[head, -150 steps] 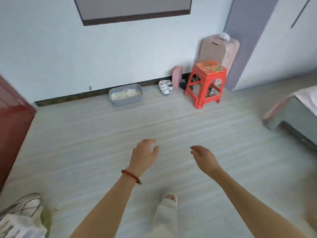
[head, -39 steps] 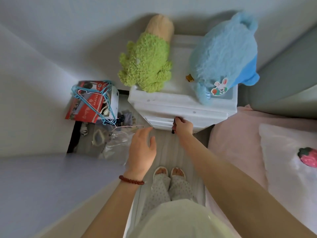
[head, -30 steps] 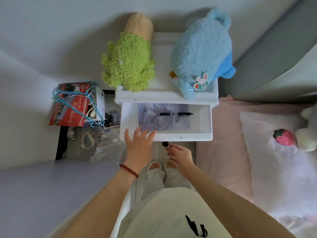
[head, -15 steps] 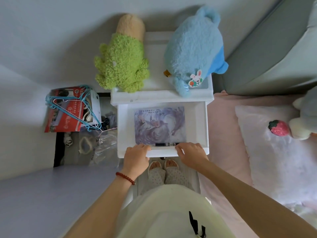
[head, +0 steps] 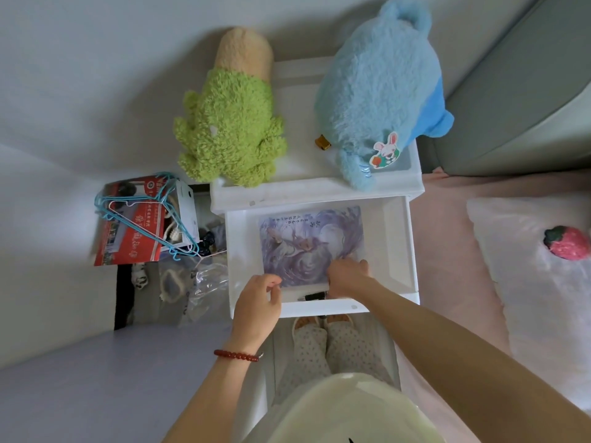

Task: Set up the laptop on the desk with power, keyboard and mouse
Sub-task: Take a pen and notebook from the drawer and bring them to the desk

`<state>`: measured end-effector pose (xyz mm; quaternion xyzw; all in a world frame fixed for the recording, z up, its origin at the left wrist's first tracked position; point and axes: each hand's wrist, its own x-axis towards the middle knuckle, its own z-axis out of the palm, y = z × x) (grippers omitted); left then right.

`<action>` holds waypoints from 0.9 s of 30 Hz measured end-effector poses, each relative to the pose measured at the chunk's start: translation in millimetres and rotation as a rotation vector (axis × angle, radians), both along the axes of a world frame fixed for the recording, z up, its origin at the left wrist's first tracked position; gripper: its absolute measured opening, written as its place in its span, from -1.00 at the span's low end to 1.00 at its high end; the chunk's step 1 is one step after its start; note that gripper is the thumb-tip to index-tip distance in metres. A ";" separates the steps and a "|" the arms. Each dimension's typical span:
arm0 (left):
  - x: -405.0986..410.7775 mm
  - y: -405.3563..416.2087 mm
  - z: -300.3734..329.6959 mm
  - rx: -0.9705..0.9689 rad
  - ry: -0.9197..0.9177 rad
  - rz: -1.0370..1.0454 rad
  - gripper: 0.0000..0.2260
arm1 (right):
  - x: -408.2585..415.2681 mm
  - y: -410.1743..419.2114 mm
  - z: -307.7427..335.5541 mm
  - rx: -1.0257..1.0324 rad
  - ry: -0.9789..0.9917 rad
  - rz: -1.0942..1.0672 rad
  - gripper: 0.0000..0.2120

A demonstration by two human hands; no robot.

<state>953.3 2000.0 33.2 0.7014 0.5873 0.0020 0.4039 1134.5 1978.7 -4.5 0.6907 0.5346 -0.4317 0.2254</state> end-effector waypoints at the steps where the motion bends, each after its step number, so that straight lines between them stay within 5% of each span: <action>1: 0.9 0.3 1.1 -0.001 0.001 0.001 -0.81 | 1.2 0.0 0.5 -0.009 0.013 0.006 -0.89; 9: 24.1 24.6 4.0 -0.017 0.009 -0.053 -0.77 | 18.7 0.0 9.1 -0.066 0.135 0.147 -0.92; 11: 29.6 32.3 1.6 0.002 0.021 -0.097 -0.77 | 18.5 0.3 8.3 -0.001 0.093 0.291 -0.77; 16: 37.9 41.0 -5.1 0.099 0.046 -0.143 -0.76 | 25.6 -1.4 6.9 0.348 0.114 0.498 -0.85; 21: 52.1 45.9 -22.0 0.239 0.250 -0.364 -0.56 | 44.6 -13.3 3.0 0.437 -0.014 0.434 -0.59; 27: 67.4 58.4 -55.0 0.327 0.492 -0.597 -0.34 | 53.8 -11.8 2.9 0.500 -0.083 0.653 -0.47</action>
